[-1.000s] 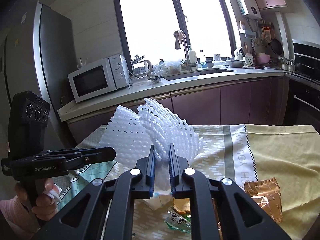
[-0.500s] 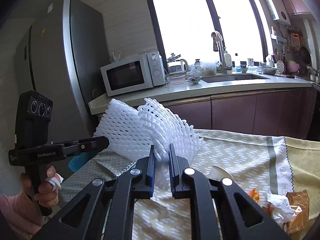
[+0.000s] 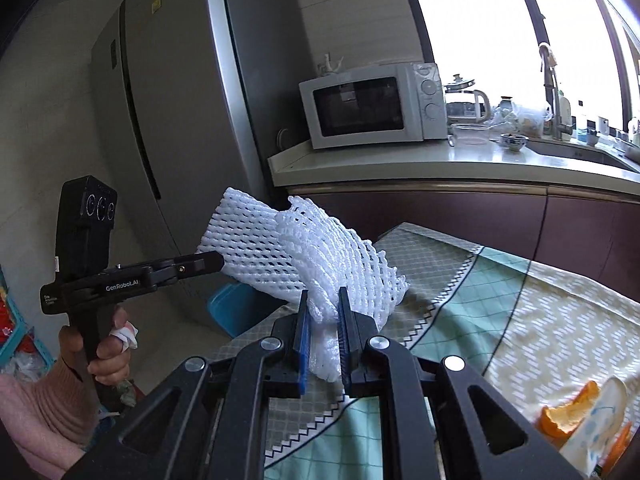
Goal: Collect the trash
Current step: 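Carry both foam nets over the teal bin and open both grippers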
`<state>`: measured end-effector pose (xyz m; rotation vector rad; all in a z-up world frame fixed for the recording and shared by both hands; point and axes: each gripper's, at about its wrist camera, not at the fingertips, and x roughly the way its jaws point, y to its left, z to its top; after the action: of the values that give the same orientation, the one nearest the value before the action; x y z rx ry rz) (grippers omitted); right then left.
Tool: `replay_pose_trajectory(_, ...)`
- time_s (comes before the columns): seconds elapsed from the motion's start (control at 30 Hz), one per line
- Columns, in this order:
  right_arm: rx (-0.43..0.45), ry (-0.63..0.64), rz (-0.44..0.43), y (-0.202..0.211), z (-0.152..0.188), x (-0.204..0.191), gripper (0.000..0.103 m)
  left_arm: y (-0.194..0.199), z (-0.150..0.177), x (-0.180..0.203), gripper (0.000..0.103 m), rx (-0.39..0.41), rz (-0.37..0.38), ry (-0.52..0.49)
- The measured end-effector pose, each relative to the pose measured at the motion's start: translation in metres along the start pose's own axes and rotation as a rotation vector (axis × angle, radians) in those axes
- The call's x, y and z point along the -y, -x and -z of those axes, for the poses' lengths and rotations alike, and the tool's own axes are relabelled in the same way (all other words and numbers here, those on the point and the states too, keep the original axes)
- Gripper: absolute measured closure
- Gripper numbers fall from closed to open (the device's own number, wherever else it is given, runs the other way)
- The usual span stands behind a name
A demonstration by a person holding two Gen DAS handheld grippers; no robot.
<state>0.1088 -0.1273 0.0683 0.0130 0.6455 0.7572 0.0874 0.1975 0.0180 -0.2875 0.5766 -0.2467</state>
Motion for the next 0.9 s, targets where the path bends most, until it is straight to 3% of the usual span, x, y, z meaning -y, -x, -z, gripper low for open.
replay_pose_trajectory(0.23, -0.095, 0.039, -0.077, -0.07, -0.017, -0.032, 0.092, 0.007, 0.005, -0.076, 0.091, -0.013, -0.125, 0.081)
replay_pose_trajectory(0.43, -0.156, 0.063, -0.119, -0.12, -0.03, -0.053, 0.092, -0.009, 0.012, -0.117, 0.091, -0.055, -0.181, 0.127)
replay_pose_trajectory(0.9, -0.351, -0.007, -0.129, -0.226, -0.032, -0.074, 0.091, -0.06, 0.025, -0.162, 0.09, -0.163, -0.27, 0.202)
